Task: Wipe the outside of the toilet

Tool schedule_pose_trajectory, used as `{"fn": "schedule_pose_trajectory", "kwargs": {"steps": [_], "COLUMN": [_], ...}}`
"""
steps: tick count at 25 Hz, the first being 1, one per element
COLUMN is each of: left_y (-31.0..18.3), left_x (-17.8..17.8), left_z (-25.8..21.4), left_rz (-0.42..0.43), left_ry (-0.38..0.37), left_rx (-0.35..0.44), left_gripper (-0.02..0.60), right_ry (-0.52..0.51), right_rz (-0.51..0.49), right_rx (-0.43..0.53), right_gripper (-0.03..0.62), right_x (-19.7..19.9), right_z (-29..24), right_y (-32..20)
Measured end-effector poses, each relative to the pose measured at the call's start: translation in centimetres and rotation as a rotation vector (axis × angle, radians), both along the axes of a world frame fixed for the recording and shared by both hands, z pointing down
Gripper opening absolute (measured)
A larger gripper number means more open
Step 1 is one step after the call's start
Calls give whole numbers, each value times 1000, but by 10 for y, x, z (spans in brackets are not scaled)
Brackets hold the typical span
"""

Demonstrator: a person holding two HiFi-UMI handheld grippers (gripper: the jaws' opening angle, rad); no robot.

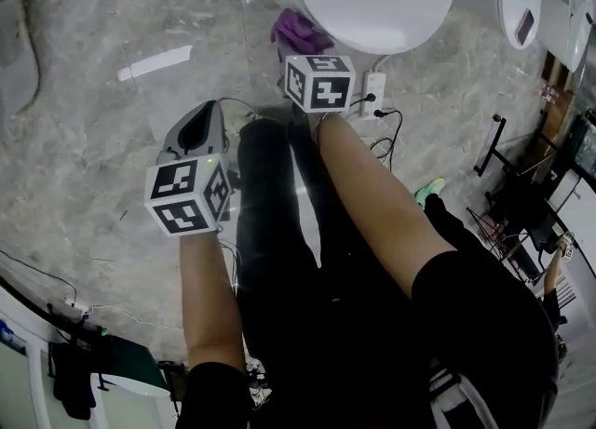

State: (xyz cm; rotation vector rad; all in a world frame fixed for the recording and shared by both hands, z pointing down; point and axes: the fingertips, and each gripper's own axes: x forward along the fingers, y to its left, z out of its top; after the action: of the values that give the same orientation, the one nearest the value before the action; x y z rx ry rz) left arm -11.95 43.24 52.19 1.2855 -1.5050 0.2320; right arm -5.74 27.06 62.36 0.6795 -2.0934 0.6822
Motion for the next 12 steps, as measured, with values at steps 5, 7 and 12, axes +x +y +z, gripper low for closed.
{"fn": "schedule_pose_trajectory", "kwargs": {"steps": [5, 7, 12], "left_y": [13, 17, 16], "left_x": [-27, -39, -64], "left_z": [4, 5, 11], "left_rz": [1, -4, -1], "left_ry": [0, -6, -30], "left_rx": [-5, -13, -28], "left_gripper": [6, 6, 6], "right_ry": [-35, -47, -82], "right_rz": [131, 156, 235], "right_rx": [1, 3, -4], "right_gripper": [81, 81, 81], "right_x": [-31, -44, -68], "right_z": [1, 2, 2], "right_y": [-10, -14, -30]}}
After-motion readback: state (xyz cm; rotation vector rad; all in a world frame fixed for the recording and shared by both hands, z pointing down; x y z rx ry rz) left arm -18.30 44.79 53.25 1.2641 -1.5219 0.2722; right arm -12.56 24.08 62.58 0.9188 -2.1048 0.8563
